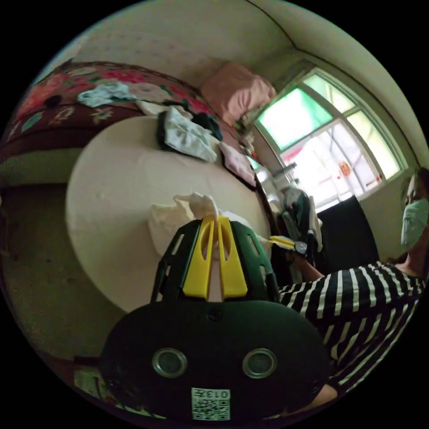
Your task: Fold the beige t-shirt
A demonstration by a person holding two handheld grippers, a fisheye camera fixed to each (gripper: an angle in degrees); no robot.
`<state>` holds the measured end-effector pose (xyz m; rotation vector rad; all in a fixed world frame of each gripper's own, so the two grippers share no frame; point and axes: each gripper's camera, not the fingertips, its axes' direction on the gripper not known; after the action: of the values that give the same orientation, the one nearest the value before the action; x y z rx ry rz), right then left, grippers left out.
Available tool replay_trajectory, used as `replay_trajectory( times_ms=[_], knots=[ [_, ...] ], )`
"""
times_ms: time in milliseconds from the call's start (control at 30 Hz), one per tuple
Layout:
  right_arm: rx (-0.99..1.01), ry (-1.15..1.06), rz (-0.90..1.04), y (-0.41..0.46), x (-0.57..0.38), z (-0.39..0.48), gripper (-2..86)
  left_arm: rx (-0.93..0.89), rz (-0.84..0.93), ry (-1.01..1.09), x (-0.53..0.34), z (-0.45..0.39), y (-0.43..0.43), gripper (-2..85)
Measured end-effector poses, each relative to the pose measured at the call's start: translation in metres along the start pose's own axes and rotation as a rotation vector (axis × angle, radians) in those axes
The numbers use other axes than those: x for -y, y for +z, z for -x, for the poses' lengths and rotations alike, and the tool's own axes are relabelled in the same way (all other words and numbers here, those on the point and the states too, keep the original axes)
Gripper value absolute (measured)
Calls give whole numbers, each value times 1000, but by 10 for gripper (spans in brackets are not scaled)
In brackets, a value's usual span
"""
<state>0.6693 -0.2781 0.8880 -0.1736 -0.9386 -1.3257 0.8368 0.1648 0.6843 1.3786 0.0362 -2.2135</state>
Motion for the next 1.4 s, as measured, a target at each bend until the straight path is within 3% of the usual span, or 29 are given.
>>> replay_trajectory(
  times_ms=[100, 267, 500, 567, 633, 700, 867, 1033, 1133, 1267, 1400],
  knots=[
    [84, -28, 70, 26, 17, -9, 103, 64, -94, -127, -28, 25, -47, 0],
    [145, -276, 160, 43, 31, 14, 105, 105, -175, -210, -64, 41, -83, 0],
    [110, -358, 70, 22, 53, -5, 112, 157, -205, -161, -72, 36, -118, -1],
    [150, -420, 124, 39, 57, 1, 104, 167, -214, -161, -72, 38, -127, -1],
    [205, -490, 263, 71, 53, 9, 42, 168, -217, -164, -72, 39, -133, 0],
    [139, -514, 284, 72, 53, 9, 32, 168, -227, -164, -72, 40, -141, 0],
    [98, -413, 16, -13, 93, -42, 21, 140, -333, -49, -40, 28, -179, -1],
    [-91, -249, -445, -143, 114, -98, 17, 60, -512, 174, 4, -15, -226, -1],
    [-205, -283, -586, -171, 89, -101, 16, 9, -577, 279, 13, -38, -249, -1],
    [-268, -308, -511, -144, 54, -101, 13, -81, -499, 259, 7, -29, -242, -1],
    [-232, -250, -197, -62, 13, -100, 7, -54, -289, 85, -11, 12, -202, -1]
  ],
)
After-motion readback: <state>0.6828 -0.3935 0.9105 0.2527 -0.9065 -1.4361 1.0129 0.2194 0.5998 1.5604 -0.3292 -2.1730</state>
